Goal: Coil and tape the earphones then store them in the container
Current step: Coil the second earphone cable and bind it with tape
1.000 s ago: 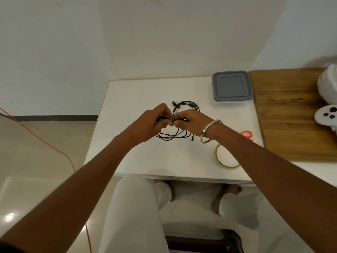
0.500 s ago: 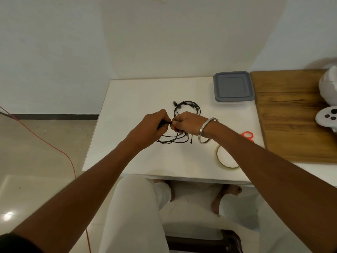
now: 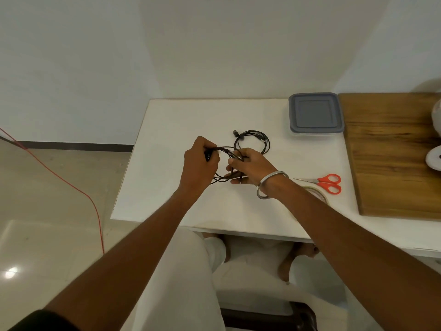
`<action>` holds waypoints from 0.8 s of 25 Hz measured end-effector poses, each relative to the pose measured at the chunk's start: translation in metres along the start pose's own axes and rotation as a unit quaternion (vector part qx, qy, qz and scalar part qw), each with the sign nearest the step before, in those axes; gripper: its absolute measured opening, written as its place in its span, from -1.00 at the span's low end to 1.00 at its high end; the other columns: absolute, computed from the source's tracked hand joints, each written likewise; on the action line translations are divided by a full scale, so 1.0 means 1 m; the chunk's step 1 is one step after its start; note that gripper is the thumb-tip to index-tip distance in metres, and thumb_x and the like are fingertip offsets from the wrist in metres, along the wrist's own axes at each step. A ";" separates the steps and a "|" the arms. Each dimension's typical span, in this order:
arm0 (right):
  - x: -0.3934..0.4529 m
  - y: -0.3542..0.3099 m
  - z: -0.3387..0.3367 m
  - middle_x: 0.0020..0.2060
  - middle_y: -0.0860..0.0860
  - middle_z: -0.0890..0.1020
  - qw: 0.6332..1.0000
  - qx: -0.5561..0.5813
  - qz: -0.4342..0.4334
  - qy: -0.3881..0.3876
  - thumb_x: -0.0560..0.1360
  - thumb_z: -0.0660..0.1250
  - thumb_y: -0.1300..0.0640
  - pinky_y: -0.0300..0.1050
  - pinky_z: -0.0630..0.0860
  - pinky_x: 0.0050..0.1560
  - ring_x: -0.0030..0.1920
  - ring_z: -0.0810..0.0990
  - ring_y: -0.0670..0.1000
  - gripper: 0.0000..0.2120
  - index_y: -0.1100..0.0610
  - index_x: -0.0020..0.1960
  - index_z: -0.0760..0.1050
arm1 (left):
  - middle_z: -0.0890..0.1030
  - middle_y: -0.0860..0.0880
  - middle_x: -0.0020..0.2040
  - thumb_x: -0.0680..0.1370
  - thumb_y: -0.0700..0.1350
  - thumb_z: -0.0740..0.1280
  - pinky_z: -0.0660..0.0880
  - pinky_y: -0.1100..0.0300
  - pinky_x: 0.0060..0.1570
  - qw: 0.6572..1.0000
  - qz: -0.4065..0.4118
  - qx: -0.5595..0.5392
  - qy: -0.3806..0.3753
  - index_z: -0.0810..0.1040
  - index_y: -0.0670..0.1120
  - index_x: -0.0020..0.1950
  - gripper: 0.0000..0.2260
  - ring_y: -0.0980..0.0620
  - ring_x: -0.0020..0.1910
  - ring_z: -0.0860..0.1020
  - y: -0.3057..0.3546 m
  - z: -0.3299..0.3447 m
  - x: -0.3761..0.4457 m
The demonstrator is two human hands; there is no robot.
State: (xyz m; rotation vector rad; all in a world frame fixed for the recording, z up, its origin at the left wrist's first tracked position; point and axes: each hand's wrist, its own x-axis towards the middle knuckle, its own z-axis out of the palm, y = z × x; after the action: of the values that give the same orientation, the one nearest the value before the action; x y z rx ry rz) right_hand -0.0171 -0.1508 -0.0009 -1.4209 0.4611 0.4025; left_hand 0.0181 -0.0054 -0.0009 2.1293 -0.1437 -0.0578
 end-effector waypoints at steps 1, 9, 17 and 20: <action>0.000 0.004 0.002 -0.19 0.09 0.60 1.000 0.002 -0.003 0.005 0.56 0.25 0.19 0.07 0.63 -0.04 -0.19 0.65 0.10 -0.81 0.16 0.16 0.41 | 0.64 -0.11 -0.16 0.56 -0.26 0.28 0.45 0.38 -0.34 1.000 -0.014 -0.007 0.003 0.47 -0.16 0.04 -0.92 0.02 -0.28 0.58 0.000 0.003 -0.001; 0.022 0.017 0.016 -0.21 0.08 0.54 0.986 -0.115 -0.018 0.123 0.61 0.11 0.21 -0.09 0.64 -0.31 -0.38 0.62 0.08 -0.77 0.25 0.18 0.45 | 0.55 -0.01 -0.10 0.56 -0.18 0.32 0.59 0.18 -0.19 0.991 -0.124 0.005 -0.046 0.44 -0.10 0.15 -0.82 0.02 -0.22 0.58 -0.015 0.016 -0.002; 0.041 0.031 0.037 0.00 0.18 0.60 0.935 -0.318 -0.065 0.147 0.56 0.18 0.18 0.10 0.59 -0.02 -0.05 0.62 0.20 -0.76 0.23 0.19 0.44 | 0.54 0.02 -0.02 0.58 -0.17 0.30 0.41 0.47 -0.28 0.990 -0.113 0.065 -0.055 0.48 -0.15 0.17 -0.82 0.10 -0.14 0.51 -0.041 0.006 0.007; 0.040 0.033 0.033 -0.01 0.12 0.59 0.906 -0.380 -0.100 0.158 0.55 0.20 0.15 0.03 0.56 -0.03 -0.05 0.59 0.13 -0.75 0.16 0.22 0.40 | 0.56 0.02 -0.02 0.56 -0.07 0.35 0.49 0.32 -0.15 0.987 -0.113 0.049 -0.105 0.49 -0.10 0.16 -0.79 0.04 -0.12 0.56 -0.048 0.002 0.008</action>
State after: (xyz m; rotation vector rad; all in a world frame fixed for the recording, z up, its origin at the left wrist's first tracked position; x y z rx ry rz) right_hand 0.0014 -0.1147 -0.0471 -2.2948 0.4284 0.1815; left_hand 0.0296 0.0168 -0.0422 2.2265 -0.0278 -0.4164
